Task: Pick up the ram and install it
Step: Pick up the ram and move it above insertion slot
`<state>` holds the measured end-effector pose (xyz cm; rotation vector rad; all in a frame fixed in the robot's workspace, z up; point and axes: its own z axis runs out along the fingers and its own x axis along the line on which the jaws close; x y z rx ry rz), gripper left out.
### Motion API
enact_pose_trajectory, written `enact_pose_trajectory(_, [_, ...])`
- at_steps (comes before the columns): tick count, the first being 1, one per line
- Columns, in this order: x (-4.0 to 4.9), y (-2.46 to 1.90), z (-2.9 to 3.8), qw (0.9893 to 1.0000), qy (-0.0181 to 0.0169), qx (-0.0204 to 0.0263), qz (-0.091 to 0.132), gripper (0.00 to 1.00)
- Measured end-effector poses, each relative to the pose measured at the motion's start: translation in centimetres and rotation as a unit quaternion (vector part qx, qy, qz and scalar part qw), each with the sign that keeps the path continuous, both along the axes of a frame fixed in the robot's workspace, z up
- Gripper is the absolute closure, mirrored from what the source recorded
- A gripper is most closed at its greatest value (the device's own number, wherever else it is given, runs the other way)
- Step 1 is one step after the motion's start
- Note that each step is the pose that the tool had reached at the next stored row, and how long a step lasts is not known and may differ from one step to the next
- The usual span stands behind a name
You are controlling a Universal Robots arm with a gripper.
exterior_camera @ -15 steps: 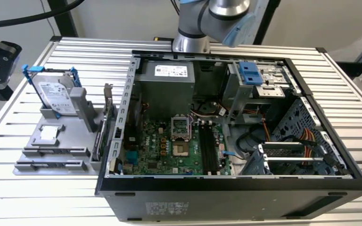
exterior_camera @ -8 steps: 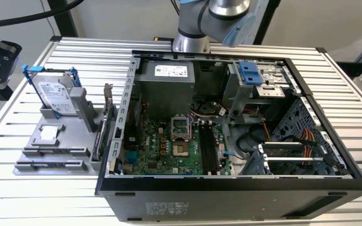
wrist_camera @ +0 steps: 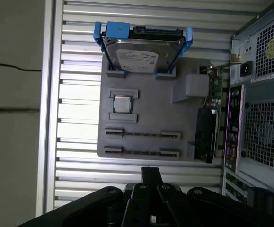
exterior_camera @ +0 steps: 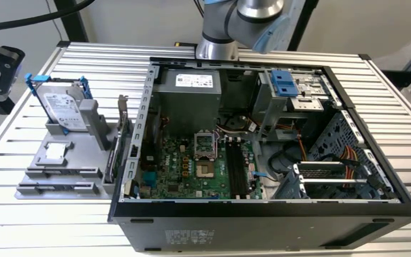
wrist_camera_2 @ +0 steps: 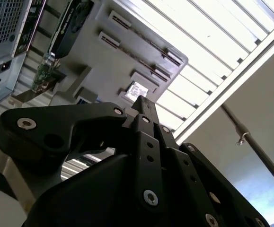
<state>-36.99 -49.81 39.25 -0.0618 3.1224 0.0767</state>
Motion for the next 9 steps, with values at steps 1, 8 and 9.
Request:
enact_pose_trajectory(1, [0.0,0.0,0.0,1.0,0.0,0.0,0.001,1.0])
enact_pose_trajectory(8, [0.0,0.0,0.01,0.9999,0.0001,0.0,0.012,1.0])
enact_pose_trajectory(9, [0.0,0.0,0.01,0.9999,0.0,0.0,0.015,1.0])
